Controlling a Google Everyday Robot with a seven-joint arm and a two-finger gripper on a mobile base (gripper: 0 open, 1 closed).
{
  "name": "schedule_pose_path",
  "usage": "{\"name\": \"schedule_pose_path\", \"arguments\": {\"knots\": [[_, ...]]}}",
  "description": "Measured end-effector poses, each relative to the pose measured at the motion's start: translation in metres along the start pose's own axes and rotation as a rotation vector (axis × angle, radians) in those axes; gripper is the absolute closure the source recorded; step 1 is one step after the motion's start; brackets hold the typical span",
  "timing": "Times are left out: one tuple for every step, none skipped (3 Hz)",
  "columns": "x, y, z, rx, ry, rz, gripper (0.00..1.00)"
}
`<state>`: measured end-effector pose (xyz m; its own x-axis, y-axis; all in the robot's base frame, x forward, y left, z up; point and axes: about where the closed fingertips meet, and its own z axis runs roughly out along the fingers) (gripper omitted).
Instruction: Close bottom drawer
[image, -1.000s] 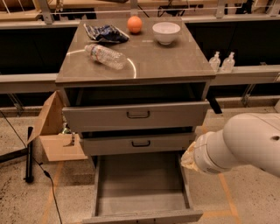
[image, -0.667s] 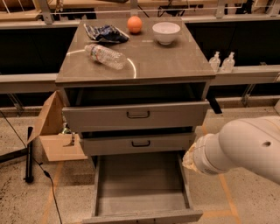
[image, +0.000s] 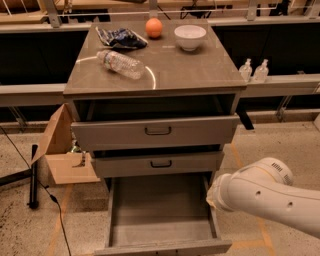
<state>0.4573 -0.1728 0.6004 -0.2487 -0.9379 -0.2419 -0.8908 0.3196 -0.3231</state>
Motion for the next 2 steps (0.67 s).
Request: {"name": "schedule_pose_path", "arguments": {"knots": [[0.029,-0.004,0.045,0.008,0.043,0.033,1.0],[0.051,-0.009,0.084,0.005,0.08,0.062,1.0]]}}
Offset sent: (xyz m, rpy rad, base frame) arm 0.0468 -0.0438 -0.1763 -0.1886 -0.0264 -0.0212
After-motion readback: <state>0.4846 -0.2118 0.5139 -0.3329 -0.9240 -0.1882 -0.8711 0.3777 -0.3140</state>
